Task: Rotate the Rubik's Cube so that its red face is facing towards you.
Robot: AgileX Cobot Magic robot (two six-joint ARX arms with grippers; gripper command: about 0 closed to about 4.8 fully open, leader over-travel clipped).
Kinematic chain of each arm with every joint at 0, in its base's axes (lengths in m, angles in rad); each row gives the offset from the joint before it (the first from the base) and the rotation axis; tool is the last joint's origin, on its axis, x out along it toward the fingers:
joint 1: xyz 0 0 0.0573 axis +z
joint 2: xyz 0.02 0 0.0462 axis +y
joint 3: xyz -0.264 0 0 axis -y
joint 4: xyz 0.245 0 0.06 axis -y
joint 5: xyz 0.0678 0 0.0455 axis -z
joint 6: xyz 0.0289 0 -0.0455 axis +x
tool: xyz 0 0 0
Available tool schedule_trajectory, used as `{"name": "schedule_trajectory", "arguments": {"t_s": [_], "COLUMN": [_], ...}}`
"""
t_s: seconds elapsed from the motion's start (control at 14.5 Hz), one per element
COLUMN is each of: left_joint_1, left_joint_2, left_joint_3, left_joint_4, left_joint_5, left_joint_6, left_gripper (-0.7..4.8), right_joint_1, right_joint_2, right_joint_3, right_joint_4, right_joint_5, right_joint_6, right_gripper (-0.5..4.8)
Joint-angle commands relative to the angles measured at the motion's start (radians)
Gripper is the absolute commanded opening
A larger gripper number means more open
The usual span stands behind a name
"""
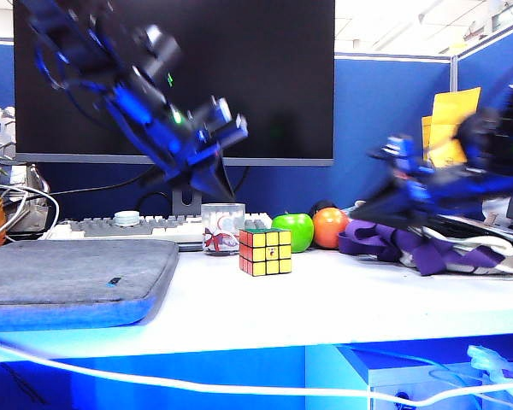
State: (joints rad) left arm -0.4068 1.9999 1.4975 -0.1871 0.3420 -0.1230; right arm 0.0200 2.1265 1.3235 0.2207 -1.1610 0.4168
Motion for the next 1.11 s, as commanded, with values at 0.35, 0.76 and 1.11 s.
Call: {"name": "schedule_trajectory", "arguments": {"t_s": [0.35, 0.76, 1.11], "left_joint_1": [0.006, 0.006, 0.004], "left_joint_2": [0.006, 0.069, 0.156], "left_joint_3": [0.013, 0.027, 0.139], "left_joint_4": [-0.075, -0.011, -0.013], "left_joint_5": [0.104, 0.021, 0.037], "left_joint_6": [0.019, 0.008, 0.007], "left_gripper": [0.15, -0.05, -0.05], "right_joint_1": [0.117, 0.114, 0.116], "right_joint_2": [0.112, 0.146, 0.167], "right_joint_3": [0.203, 0.227, 0.227], "right_joint_4": [-0.025, -0.063, -0.071], "right_joint_5": [0.045, 0.105, 0.110], "right_joint_6": [0.002, -0.032, -0.032], "right_gripper": [-0.01, -0.01, -0.01]}}
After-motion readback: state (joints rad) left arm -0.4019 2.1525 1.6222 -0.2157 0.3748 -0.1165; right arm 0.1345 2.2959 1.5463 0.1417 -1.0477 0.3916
